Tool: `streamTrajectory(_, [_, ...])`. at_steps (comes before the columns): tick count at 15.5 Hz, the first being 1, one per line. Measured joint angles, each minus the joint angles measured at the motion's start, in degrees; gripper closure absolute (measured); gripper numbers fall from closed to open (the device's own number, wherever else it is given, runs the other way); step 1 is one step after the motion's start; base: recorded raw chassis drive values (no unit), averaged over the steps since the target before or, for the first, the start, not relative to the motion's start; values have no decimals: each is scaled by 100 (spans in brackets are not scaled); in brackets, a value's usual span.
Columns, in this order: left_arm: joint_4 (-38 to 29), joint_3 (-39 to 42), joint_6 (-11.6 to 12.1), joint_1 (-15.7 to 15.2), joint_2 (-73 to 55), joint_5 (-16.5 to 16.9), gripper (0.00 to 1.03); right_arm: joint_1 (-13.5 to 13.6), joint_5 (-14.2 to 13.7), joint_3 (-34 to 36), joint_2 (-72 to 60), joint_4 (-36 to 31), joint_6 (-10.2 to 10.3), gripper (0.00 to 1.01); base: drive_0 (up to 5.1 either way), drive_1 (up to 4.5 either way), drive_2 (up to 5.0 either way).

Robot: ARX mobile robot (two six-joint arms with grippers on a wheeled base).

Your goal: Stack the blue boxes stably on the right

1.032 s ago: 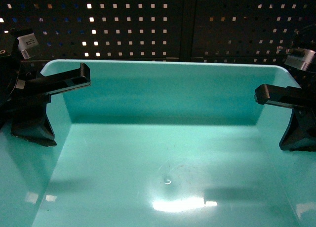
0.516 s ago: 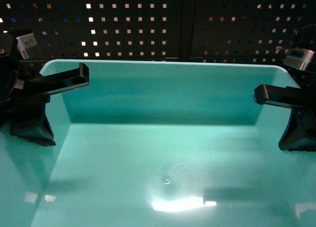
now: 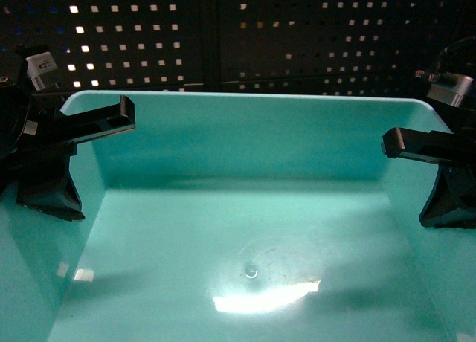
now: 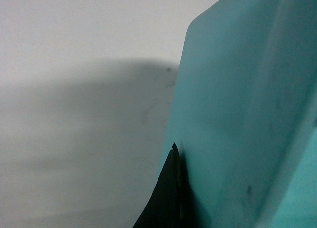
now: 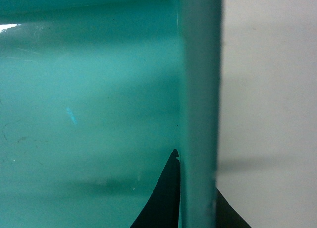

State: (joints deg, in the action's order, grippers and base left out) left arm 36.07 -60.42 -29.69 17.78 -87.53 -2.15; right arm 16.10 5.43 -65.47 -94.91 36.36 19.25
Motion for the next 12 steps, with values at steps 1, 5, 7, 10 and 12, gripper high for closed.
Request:
streamTrajectory(1, [-2, 0, 0, 0, 0, 0, 101, 0, 0, 0, 0, 0, 0, 99, 250, -611, -144])
streamTrajectory(5, [-2, 0, -2, 0, 0, 2, 101, -2, 0, 0, 0, 2, 0, 99, 279, -584, -171])
streamTrajectory(7, [-2, 0, -2, 2, -13, 4, 101, -2, -2, 7, 0, 7, 0, 99, 300, -562, -185])
streamTrajectory(10, [-2, 0, -4, 0, -13, 0, 101, 2, 2, 7, 0, -4, -2, 99, 294, -568, -195])
streamTrajectory(12, [0, 0, -4, 0, -17, 13, 101, -4, 0, 9, -7, 4, -2, 99, 293, -569, -199])
